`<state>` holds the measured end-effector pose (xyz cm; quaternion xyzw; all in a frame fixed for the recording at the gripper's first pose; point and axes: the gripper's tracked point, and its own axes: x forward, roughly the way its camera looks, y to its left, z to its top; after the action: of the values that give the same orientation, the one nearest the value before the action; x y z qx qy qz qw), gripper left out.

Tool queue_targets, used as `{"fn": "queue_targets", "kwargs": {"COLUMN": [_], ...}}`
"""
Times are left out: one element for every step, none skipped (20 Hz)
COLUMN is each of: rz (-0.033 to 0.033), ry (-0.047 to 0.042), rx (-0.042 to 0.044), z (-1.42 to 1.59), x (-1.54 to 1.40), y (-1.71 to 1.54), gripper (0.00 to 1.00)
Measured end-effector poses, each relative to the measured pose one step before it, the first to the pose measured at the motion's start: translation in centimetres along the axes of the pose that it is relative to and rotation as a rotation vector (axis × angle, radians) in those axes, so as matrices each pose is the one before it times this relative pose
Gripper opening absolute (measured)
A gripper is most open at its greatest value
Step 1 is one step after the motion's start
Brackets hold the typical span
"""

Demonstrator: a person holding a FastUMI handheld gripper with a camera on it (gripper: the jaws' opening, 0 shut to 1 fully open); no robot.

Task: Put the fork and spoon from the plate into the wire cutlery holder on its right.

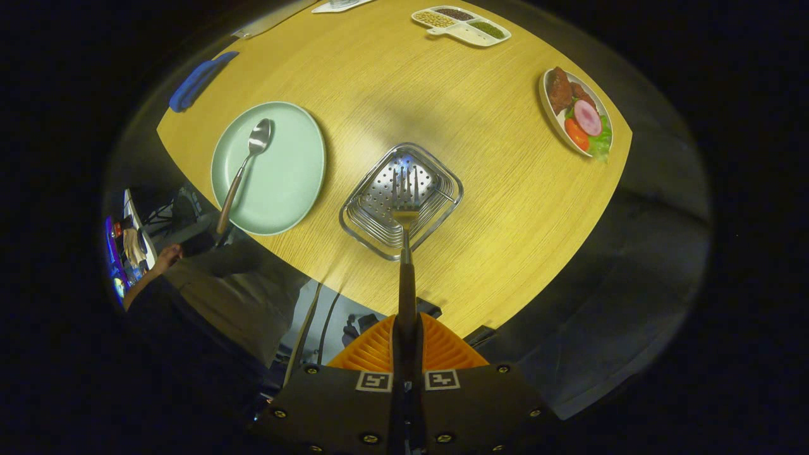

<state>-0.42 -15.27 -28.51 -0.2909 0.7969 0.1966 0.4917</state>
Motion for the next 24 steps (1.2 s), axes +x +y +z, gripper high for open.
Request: {"fn": "queue_targets", "kwargs": {"rz": [0.00642,0.00105,-0.00432,-0.00201,0.00148,0.00612,0.01391,0.00781,-0.00647,-0.00048,-0.00381,-0.00325,0.00167,0.00165,-0.00030,0.00381,0.00858,0.00475,-0.00098,-0.00035,-0.00142,-0.00525,-0.00250,0.00132], "ry": [0.01350,0.01613,0.01122,0.00859,0.00472,-0.00172,-0.00110,0.00227,0.00241,-0.00175,-0.00599,-0.00491,-0.00364,-0.00655,-0.00780,-0.00873,-0.01112,-0.01543,-0.01692,-0.02000,-0.02219,-0.02283,-0.01988,-0.01930], "rx": [0.00063,-0.00347,-0.00904,-0.00508,-0.00177,0.00435,0.00757,0.00229,-0.00350,-0.00293,0.00249,0.00362,0.00069,0.00137,0.00452,0.00861,0.00502,0.00563,0.01340,0.01122,0.00915,0.00861,0.01001,0.01004], "z": [0.100,0.124,0.164,0.194,0.260,0.404,0.306,0.123,0.090,0.233,0.209,0.182,-0.035,0.045,-0.011,0.025,-0.150,0.039,0.029,0.047,-0.096,-0.026,-0.254,-0.093], "x": [0.150,0.156,0.257,0.126,0.203,-0.035,0.022,0.108,0.028,-0.078,-0.053,-0.105,-0.144,-0.277,-0.261,-0.421,-0.142,-0.319,-0.435,-0.338,-0.365,-0.513,-0.420,-0.511], "y": [0.060,-0.085,-0.064,-0.088,0.021,0.093,0.179,0.043,-0.210,-0.157,-0.096,-0.113,-0.019,-0.018,-0.084,-0.070,0.165,-0.112,-0.085,-0.099,-0.038,-0.132,-0.017,0.118], "gripper": [0.04,0.06,0.07,0.07,0.07,0.07,0.10,0.10,0.10,0.12,0.12,0.12,0.12,0.12,0.13,0.13,0.17,0.18,0.18,0.18,0.18,0.18,0.18,0.18]}}
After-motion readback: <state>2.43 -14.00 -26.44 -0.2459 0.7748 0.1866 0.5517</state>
